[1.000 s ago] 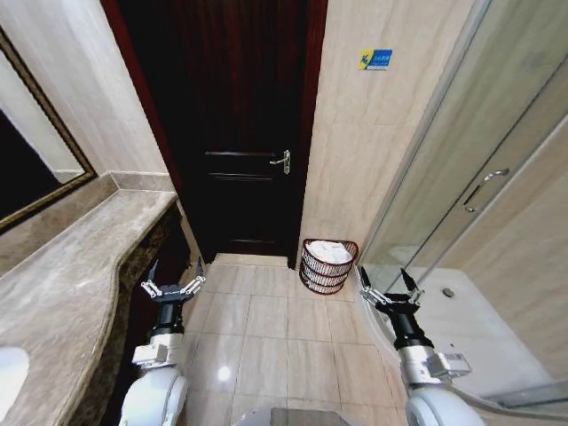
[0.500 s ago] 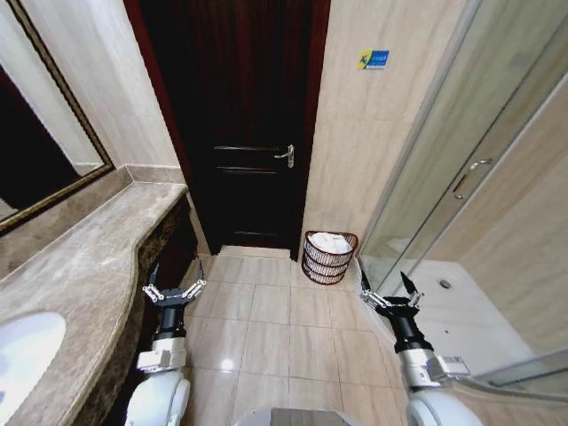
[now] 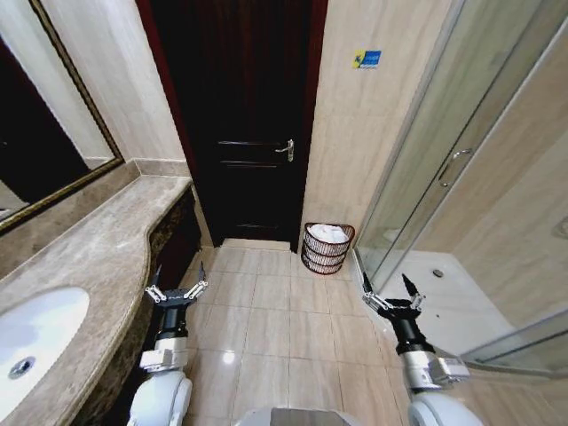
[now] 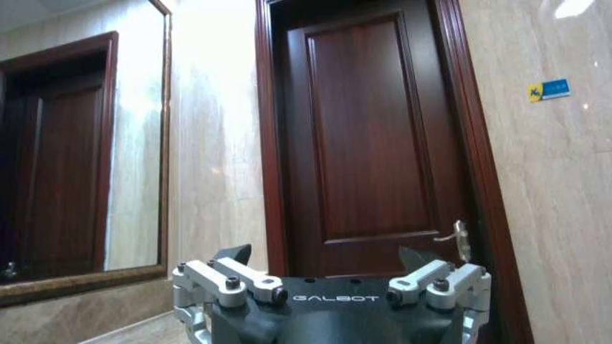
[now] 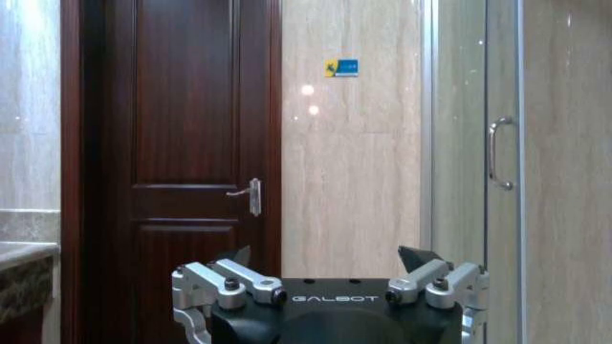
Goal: Discard the used towel into the hamper.
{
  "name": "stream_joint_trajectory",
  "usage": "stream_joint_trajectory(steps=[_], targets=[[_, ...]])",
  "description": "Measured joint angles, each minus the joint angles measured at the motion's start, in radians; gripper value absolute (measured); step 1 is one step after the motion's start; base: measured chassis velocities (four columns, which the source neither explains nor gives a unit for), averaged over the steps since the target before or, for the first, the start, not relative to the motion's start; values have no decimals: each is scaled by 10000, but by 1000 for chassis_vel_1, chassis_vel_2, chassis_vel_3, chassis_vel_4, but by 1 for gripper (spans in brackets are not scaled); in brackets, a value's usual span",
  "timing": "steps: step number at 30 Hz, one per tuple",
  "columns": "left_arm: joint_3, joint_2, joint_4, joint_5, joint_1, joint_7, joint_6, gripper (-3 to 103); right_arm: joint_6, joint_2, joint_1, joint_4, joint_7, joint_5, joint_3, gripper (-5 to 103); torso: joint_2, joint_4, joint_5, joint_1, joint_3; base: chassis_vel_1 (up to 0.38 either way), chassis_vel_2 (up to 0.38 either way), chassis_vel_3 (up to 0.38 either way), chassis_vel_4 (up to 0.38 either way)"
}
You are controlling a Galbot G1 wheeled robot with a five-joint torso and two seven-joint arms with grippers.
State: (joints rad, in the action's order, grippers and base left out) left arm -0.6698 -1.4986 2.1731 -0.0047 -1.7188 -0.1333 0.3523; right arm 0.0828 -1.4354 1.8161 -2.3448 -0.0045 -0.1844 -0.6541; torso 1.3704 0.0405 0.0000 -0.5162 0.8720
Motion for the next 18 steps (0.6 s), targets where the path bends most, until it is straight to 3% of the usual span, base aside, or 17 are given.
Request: stream_joint_trajectory(steps=[18], targets=[[-24, 100, 208, -226, -142, -22, -56, 100, 239, -168, 123, -6, 32, -22, -190, 100, 1, 0, 0, 2, -1, 88, -110, -81, 109]])
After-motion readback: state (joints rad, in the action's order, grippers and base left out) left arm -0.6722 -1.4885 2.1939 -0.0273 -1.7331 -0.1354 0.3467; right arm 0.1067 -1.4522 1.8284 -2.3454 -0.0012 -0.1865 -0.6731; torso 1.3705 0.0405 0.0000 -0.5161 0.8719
